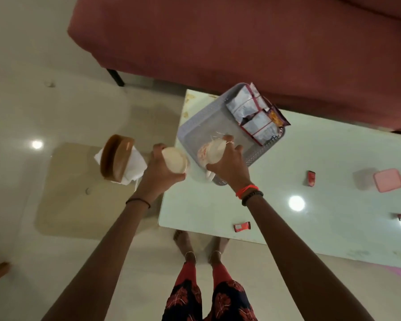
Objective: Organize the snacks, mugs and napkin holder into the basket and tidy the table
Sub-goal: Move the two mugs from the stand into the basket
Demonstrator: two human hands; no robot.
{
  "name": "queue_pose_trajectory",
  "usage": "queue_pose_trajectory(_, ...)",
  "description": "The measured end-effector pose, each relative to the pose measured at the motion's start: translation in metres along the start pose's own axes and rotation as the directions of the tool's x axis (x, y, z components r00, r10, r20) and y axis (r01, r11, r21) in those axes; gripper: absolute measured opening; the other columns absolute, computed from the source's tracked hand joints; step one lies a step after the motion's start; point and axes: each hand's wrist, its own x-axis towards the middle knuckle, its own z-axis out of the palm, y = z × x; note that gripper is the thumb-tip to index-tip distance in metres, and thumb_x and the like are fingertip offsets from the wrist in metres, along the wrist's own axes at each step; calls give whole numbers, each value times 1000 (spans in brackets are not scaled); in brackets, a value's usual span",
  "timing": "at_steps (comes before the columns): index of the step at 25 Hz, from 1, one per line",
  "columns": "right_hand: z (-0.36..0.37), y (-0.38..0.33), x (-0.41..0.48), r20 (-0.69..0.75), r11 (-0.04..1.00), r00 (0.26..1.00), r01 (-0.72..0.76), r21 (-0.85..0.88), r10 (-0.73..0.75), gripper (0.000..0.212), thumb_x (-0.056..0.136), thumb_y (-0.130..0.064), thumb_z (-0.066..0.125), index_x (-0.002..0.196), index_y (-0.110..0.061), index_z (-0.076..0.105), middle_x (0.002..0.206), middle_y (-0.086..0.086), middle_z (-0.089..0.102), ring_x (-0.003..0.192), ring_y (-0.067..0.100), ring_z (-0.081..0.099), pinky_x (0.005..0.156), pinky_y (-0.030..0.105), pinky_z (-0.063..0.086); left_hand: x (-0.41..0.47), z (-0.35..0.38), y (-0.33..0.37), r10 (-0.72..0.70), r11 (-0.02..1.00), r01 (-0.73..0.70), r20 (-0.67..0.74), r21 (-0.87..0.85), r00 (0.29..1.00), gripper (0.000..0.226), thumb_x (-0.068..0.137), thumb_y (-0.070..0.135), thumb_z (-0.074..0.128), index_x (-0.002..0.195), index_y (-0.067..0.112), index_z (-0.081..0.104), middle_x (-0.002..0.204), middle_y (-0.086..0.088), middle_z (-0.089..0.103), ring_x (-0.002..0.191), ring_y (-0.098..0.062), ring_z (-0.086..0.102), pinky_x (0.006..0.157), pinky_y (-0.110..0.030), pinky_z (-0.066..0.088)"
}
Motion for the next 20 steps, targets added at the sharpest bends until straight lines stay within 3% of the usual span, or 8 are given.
queue_pose_trajectory(6, -30, 50, 65, -67, 987, 985, -156, 48, 159, 98, 62, -26, 85, 140, -13, 28, 129, 21, 42, 111, 42, 56, 89, 44, 51, 94, 53, 65, 174, 969, -200, 173, 147, 969, 94, 59, 20, 85, 134, 7, 29, 137, -19, 40, 121, -34, 46, 94, -36, 40)
queue_pose_trajectory(9, -29, 68, 87, -50, 973, 974, -215, 77, 219, 98, 64, -25, 84, 142, -13, 25, 130, 21, 40, 111, 42, 56, 91, 45, 51, 133, 80, 79, 188, 953, -235, 233, 193, 954, 95, 64, 21, 83, 137, 7, 24, 140, -20, 36, 124, -36, 44, 96, -39, 40)
queue_pose_trajectory(12, -24, 83, 103, -48, 963, 966, -248, 106, 254, 97, 68, -24, 81, 144, -10, 22, 131, 21, 39, 112, 42, 55, 93, 43, 49, 163, 105, 86, 202, 934, -261, 242, 243, 949, 91, 65, 22, 81, 136, 7, 25, 138, -20, 38, 123, -36, 44, 90, -36, 40)
queue_pose_trajectory(20, -11, 95, 124, -43, 963, 966, -249, 105, 254, 93, 69, -26, 79, 143, -11, 24, 132, 23, 37, 113, 47, 54, 94, 48, 51, 209, 145, 91, 213, 917, -283, 255, 280, 943, 94, 65, 22, 83, 137, 4, 26, 138, -21, 39, 125, -36, 42, 99, -43, 41)
